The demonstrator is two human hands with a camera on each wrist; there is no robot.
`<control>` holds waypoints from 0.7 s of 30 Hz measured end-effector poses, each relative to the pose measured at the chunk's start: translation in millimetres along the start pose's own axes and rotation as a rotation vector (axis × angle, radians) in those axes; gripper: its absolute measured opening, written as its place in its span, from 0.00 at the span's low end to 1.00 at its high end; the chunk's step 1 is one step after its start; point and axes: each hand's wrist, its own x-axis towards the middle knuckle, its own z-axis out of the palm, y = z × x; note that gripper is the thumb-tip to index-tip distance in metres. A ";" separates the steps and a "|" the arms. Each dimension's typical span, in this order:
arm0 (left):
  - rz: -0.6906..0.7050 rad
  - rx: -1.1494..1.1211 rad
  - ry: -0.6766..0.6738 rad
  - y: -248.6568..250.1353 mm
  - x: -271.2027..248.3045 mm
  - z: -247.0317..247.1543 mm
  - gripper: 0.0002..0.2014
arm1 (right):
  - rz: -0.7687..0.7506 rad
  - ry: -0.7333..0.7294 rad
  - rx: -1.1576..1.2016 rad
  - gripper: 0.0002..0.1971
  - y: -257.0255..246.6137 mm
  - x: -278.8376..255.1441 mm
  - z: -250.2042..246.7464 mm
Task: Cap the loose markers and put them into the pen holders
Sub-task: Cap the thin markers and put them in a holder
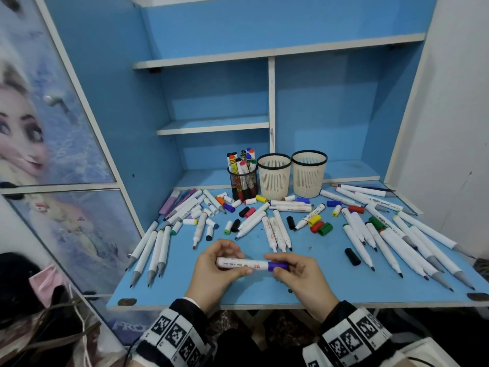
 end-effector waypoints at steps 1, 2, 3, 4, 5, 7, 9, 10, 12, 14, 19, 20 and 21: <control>0.023 -0.005 0.012 5.5 1.1 0.2 0.19 | 0.008 -0.012 -0.004 0.18 -2.1 -0.9 -0.2; 0.044 -0.016 0.026 11.0 3.1 -0.2 0.19 | 0.016 -0.020 -0.003 0.18 -3.8 -1.3 -0.1; 0.059 -0.026 0.036 17.3 5.3 -0.6 0.19 | 0.022 -0.028 0.004 0.18 -5.1 -1.4 0.4; 0.069 -0.027 0.041 24.3 7.4 -1.2 0.19 | 0.024 -0.037 0.016 0.18 -6.6 -1.6 1.4; 0.074 -0.021 0.035 31.5 9.3 -1.2 0.19 | 0.022 -0.052 0.026 0.18 -9.1 -2.1 3.3; 0.078 0.013 0.001 45.9 14.0 -1.7 0.20 | -0.009 -0.091 0.042 0.15 -16.2 -3.0 8.2; 0.091 0.072 -0.062 59.2 21.2 -3.0 0.20 | -0.060 -0.120 0.049 0.14 -25.0 -3.4 13.1; 0.103 0.115 -0.102 64.9 25.3 -4.0 0.19 | -0.079 -0.125 0.044 0.15 -29.4 -2.7 15.0; 0.118 0.206 -0.178 76.2 34.2 -5.8 0.16 | -0.090 -0.113 0.030 0.17 -37.4 0.4 17.7; 0.117 0.289 -0.250 85.5 44.5 -10.5 0.14 | -0.081 -0.097 0.025 0.15 -45.3 4.3 18.5; 0.053 0.679 -0.353 77.3 89.3 -42.9 0.16 | -0.084 -0.011 0.020 0.14 -67.0 23.4 13.4; 0.010 0.762 -0.346 70.3 99.3 -50.1 0.15 | -0.083 0.008 0.009 0.14 -71.5 30.1 11.2; -0.037 0.850 -0.333 63.7 107.9 -56.5 0.14 | -0.081 0.024 -0.005 0.14 -75.8 37.3 9.0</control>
